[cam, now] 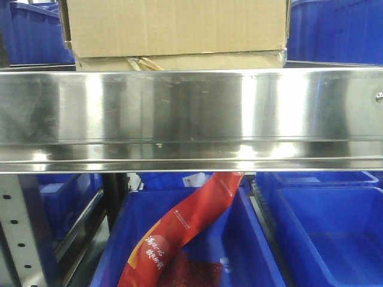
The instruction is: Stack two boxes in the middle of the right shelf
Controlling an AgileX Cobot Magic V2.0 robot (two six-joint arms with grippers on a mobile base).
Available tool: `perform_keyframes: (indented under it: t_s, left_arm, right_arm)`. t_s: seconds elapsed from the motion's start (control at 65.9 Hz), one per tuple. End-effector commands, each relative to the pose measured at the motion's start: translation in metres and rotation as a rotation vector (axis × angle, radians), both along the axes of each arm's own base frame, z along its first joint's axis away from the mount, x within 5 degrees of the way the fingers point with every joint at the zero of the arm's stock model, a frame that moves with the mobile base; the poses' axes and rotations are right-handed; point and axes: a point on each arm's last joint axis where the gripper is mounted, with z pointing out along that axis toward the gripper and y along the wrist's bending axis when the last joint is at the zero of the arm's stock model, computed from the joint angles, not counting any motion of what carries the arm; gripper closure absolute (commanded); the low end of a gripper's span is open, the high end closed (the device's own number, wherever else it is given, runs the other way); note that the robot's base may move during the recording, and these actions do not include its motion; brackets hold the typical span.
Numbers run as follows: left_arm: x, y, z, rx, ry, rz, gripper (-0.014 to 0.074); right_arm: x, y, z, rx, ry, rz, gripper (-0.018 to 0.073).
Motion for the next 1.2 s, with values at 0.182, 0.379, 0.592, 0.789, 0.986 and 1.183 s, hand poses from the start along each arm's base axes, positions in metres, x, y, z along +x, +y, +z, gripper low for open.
perform_keyframes:
  t_s: [0.182, 0.379, 0.592, 0.789, 0.986, 1.183]
  left_arm:
    - [-0.002, 0.001, 0.001, -0.006, -0.024, 0.001, 0.0687]
    - [-0.002, 0.001, 0.001, -0.006, -0.027, 0.0, 0.0687]
    - [-0.002, 0.001, 0.001, -0.006, -0.027, 0.0, 0.0687]
    - [-0.002, 0.001, 0.001, -0.006, -0.027, 0.0, 0.0687]
    - [-0.002, 0.001, 0.001, -0.006, -0.027, 0.0, 0.0687]
    - [-0.002, 0.001, 0.001, -0.006, -0.027, 0.0, 0.0687]
  right_arm:
    - [-0.005, -0.008, -0.05, 0.036, 0.097, -0.15, 0.0722]
    - [0.003, -0.012, -0.079, 0.08, 0.046, -0.229, 0.0722]
    - [0.003, -0.013, -0.08, 0.073, 0.043, -0.26, 0.0722]
    - [0.003, -0.013, -0.08, 0.073, 0.041, -0.26, 0.0722]
    - [0.003, -0.013, -0.08, 0.073, 0.043, -0.26, 0.0722]
    - [0.003, -0.013, -0.08, 0.073, 0.043, -0.26, 0.0722]
